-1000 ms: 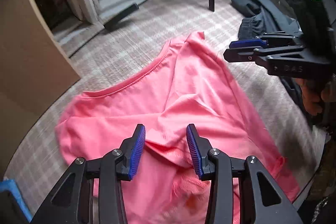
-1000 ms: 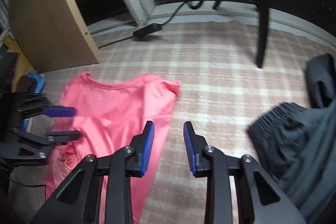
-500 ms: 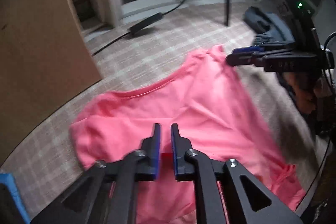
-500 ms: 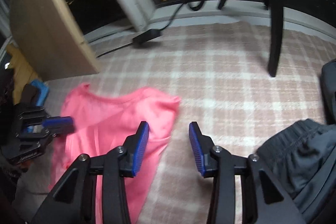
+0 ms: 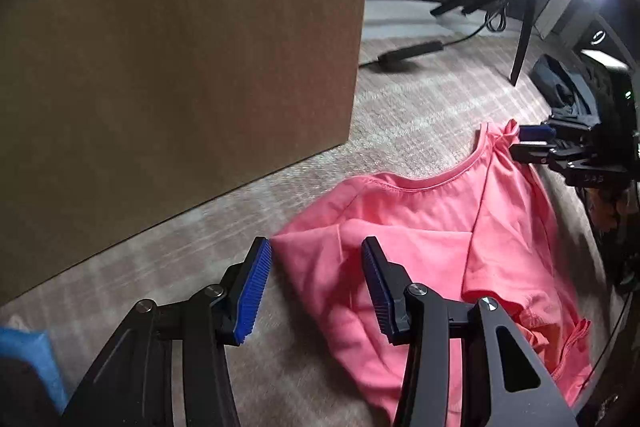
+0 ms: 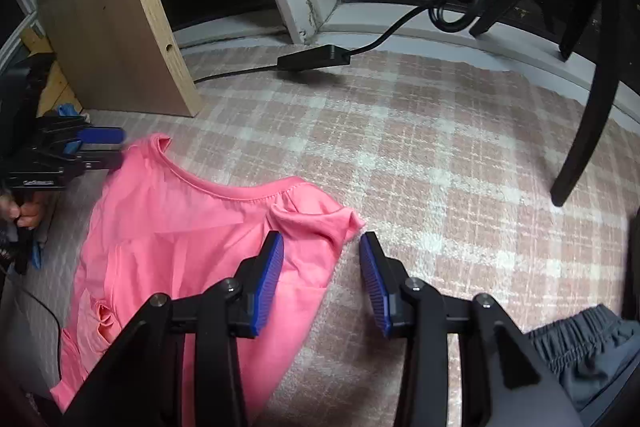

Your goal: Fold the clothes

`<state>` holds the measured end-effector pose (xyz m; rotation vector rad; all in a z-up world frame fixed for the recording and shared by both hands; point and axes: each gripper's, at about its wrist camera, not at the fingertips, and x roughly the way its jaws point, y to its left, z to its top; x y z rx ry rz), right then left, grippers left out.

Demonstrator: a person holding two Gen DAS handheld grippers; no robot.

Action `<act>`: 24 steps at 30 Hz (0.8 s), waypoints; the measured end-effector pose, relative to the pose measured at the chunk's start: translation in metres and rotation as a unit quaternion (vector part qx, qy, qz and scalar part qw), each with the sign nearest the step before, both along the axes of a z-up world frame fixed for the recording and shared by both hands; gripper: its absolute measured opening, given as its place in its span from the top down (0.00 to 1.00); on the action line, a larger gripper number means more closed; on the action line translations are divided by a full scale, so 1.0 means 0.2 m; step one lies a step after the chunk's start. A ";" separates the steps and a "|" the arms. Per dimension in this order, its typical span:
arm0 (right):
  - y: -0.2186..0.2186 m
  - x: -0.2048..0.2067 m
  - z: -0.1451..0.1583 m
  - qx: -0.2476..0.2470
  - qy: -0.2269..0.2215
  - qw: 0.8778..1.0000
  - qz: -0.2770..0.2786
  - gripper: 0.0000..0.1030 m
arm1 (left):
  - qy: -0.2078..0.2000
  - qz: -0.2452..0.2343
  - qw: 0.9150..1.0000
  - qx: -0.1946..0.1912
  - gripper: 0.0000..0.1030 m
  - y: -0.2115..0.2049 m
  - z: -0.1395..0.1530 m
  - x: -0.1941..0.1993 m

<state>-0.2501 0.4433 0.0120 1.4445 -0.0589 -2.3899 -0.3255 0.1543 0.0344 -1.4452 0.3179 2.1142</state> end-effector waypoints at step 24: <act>-0.12 0.89 0.62 -0.077 0.095 0.993 0.000 0.93 | 0.069 -0.049 0.993 0.085 0.96 -0.21 0.59 0.93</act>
